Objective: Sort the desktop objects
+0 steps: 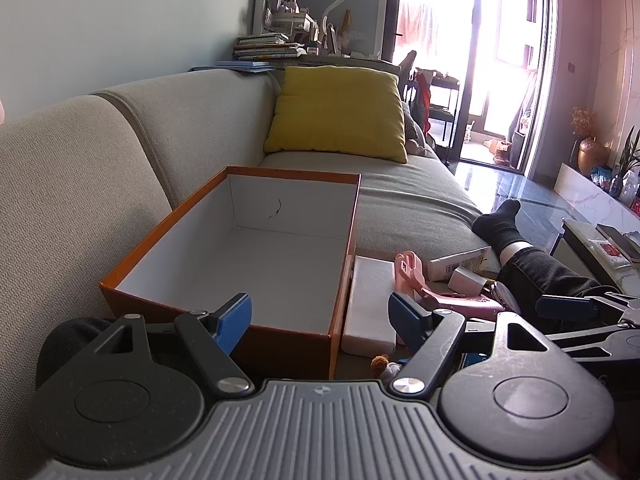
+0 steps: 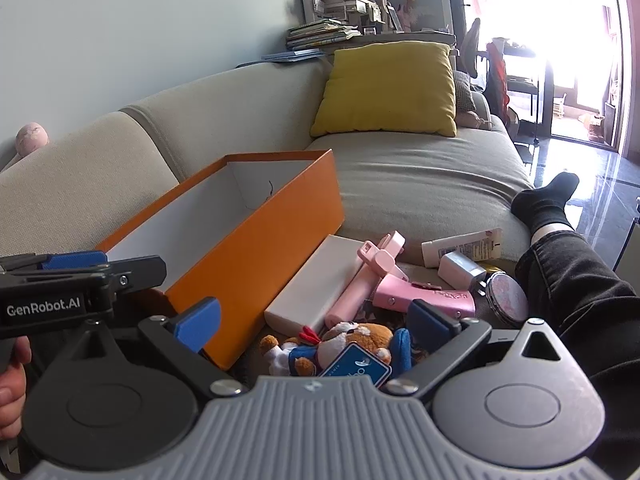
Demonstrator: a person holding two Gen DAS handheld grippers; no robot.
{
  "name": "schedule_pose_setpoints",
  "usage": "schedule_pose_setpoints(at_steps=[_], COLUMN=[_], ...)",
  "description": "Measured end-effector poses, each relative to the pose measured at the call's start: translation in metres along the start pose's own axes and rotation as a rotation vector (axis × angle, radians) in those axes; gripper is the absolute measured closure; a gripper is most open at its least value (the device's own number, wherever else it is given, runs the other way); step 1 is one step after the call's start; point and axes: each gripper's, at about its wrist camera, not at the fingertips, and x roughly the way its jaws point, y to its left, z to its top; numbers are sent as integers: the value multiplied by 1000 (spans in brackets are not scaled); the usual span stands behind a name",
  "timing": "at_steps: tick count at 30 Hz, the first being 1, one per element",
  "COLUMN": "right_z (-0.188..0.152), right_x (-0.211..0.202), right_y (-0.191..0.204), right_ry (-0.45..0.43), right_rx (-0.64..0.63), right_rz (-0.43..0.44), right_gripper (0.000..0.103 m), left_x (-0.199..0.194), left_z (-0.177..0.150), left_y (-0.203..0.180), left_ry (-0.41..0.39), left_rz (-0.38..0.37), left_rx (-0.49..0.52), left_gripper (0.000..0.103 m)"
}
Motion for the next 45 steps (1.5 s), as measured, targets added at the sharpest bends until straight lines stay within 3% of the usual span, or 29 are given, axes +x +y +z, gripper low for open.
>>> schedule_pose_setpoints(at_steps=[8,15,20,23,25,29,40,43,45], right_z=[-1,-3,-10,-16,-20,-23,-35,-34,-31], right_x=[1,6,8,11,13,18,23,28,29], right_y=[-3,-24,-43,-51,-53,-54,-66,-64,-61], right_ry=[7,79,146,209,231,267,366,371,353], right_rx=[11,40,73,88,89,83,125,121,109], right_rz=[-12,-79,-114,-104,-87,-85,-68,-49,-57], right_gripper=[3,5,37,45,48,48,48,61,63], left_x=[0,3,10,17,24,37,48,49,50], left_z=[-1,-4,-9,-13,-17,-25,-41,-44,-45], left_y=[-1,-13,-26,-39,-48,-59,-70,-70,-72], left_ry=[3,27,68,91,118,186,275,291,292], left_rz=[-7,-79,-147,-204,-235,-266,-328,-333,-337], left_rx=[6,43,87,145,190,255,328,336,348], left_gripper=[14,17,36,39,40,53,57,57,57])
